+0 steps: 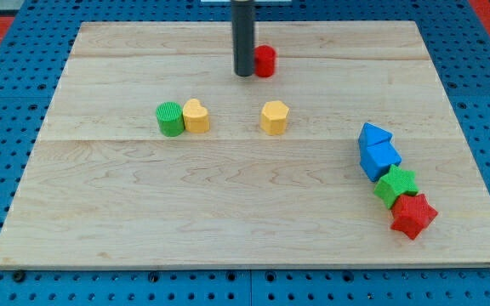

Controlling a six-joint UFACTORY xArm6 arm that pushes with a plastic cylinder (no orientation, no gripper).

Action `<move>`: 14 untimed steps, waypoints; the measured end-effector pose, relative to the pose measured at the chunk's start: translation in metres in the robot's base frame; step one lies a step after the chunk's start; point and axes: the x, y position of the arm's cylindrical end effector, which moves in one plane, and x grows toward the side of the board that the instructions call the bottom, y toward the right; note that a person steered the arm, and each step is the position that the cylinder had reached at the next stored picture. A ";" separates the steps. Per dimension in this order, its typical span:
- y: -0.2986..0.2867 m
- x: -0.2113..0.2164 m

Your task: Slide the red circle into the blue triangle

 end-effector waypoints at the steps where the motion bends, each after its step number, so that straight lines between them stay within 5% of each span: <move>1: -0.052 -0.022; 3: 0.051 -0.030; 5: 0.064 -0.054; 7: 0.082 0.011; 8: 0.079 -0.030; 10: 0.122 0.045; 14: 0.133 0.077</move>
